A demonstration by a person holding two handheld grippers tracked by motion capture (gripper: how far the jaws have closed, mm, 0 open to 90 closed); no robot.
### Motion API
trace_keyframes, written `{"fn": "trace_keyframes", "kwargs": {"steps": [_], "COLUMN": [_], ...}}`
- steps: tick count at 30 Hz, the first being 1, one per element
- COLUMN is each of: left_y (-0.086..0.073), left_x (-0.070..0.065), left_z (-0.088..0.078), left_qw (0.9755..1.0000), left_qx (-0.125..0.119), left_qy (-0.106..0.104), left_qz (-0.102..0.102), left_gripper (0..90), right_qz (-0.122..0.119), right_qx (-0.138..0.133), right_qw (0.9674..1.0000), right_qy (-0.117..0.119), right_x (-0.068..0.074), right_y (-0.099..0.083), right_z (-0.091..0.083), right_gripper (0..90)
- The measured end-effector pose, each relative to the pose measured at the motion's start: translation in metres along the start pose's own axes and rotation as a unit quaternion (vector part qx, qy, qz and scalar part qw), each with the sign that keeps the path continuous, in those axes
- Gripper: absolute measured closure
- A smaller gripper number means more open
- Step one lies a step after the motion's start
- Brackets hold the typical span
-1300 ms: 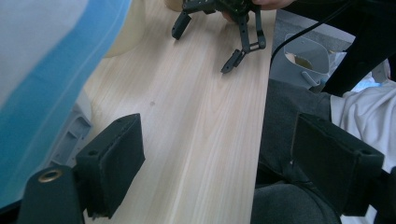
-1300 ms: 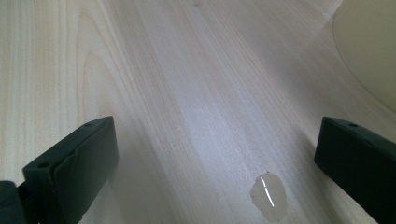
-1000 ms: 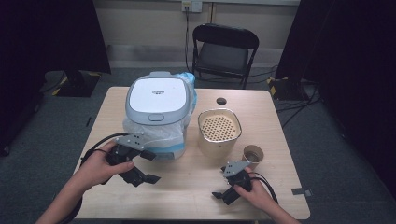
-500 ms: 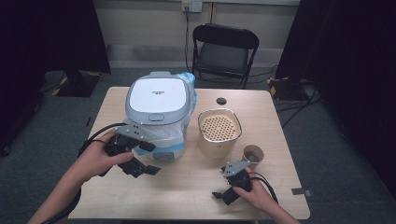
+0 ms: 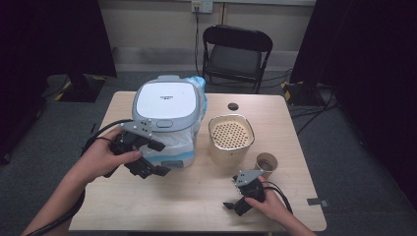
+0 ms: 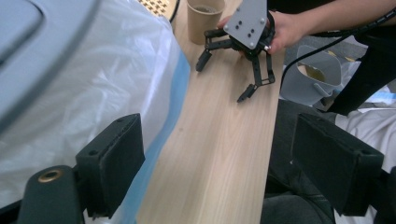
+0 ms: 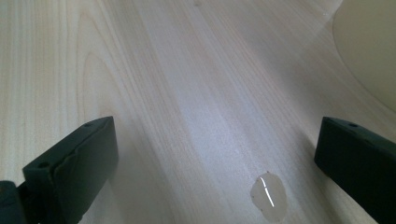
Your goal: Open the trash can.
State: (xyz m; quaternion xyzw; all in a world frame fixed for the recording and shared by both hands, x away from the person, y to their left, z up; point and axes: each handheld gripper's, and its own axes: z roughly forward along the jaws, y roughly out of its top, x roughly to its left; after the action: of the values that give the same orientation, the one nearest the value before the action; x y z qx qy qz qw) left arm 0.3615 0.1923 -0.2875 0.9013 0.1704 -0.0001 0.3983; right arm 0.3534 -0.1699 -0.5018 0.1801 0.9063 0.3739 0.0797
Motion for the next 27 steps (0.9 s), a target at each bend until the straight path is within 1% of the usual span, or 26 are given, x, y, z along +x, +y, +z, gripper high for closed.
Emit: {"fn": "trace_keyframes", "kwargs": {"steps": [6,10,11,12,13,15,17,22,23,26,27], "left_y": [0.007,0.011,0.013,0.014,0.015,0.018,0.021,0.028,0.031,0.034,0.036], "left_x": [0.004,0.006,0.007,0.007,0.007,0.008,0.009,0.01,0.012,0.014,0.014], "left_z": [-0.006,-0.008,-0.008,-0.008,-0.008,-0.009,-0.009,-0.012,-0.013,-0.013,-0.012], "left_qw": [1.0,1.0,1.0,1.0,1.0,1.0,0.9999,0.9999,0.9999,0.9998,0.9999], "left_qx": [-0.005,-0.003,0.002,0.001,0.0,0.0,0.001,-0.001,0.003,0.002,-0.002], "left_qy": [0.004,0.005,0.008,0.007,0.006,0.005,0.01,0.012,0.01,0.014,0.014], "left_qz": [-0.002,-0.003,-0.001,0.002,-0.001,0.002,0.003,0.007,0.013,0.012,0.008], "left_gripper": [16.7,16.7,16.7,16.7,16.7,16.7,16.7,16.7,16.7,16.7,16.7], "right_qz": [0.0,0.0,0.0,0.0,0.0,0.0,0.0,-0.001,0.0,0.0,0.0], "right_qx": [0.0,0.001,0.001,0.001,0.001,0.001,0.001,0.001,0.001,0.001,0.001], "right_qw": [1.0,1.0,1.0,1.0,1.0,1.0,1.0,1.0,1.0,1.0,1.0], "right_qy": [0.0,0.001,0.001,0.001,0.001,0.001,0.001,0.002,0.001,0.001,0.001], "right_x": [0.0,0.0,0.0,0.0,0.0,0.0,0.0,0.0,0.0,0.0,0.0], "right_y": [0.0,0.0,0.0,0.0,0.0,0.0,0.0,0.0,0.0,0.0,0.0], "right_z": [0.0,0.0,0.0,0.0,0.0,0.0,0.0,0.0,0.0,0.0,0.0], "right_gripper": [0.0,0.0,0.0,0.0,0.0,0.0,0.0,0.0,0.0,0.0,0.0]}}
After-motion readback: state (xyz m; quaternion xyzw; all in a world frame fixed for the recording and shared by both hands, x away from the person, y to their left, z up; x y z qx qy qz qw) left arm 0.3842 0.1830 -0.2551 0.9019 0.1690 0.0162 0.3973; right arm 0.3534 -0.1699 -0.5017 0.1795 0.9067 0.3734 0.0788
